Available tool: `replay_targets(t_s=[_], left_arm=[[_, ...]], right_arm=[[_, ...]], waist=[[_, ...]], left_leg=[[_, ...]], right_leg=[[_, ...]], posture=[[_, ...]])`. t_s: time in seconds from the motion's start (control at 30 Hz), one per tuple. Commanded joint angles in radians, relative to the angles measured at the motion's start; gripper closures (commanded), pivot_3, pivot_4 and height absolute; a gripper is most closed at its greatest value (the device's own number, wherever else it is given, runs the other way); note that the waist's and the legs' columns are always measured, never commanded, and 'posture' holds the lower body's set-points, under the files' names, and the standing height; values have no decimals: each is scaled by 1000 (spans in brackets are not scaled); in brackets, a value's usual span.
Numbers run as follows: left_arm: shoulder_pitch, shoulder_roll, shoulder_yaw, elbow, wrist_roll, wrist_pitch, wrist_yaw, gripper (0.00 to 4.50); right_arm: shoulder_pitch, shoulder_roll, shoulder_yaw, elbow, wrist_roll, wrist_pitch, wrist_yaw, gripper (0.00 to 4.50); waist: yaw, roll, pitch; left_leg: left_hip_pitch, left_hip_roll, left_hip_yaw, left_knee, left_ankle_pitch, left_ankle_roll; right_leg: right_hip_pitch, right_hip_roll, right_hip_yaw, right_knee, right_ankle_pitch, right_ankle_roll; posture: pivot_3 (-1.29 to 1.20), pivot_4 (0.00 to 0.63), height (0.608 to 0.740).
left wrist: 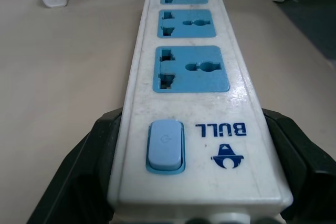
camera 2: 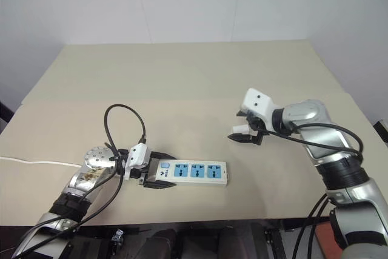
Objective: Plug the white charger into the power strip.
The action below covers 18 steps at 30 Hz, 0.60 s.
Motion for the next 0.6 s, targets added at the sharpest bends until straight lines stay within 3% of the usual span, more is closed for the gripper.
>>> replay_targets(t_s=[0.03,0.23,0.6], left_arm=[[18,3,-18,12,45,7,44,1188],[60,17,-22,-63,36,54,54,1188],[96,31,-21,-129,31,98,91,1188]], right_arm=[[-68,-8,48,12,-74,36,31,0],[-191,44,174,120,-216,-41,81,0],[-337,124,325,444,-441,-386,184,0]], waist=[[2,0,0],[-5,0,0],[-6,1,0]], left_leg=[[0,0,0,0,0,0],[2,0,0,0,0,0],[1,-1,0,0,0,0]], right_leg=[[0,0,0,0,0,0],[1,0,0,1,0,0],[0,0,0,1,0,0]], posture=[[0,150,740],[0,150,740],[0,150,740]])
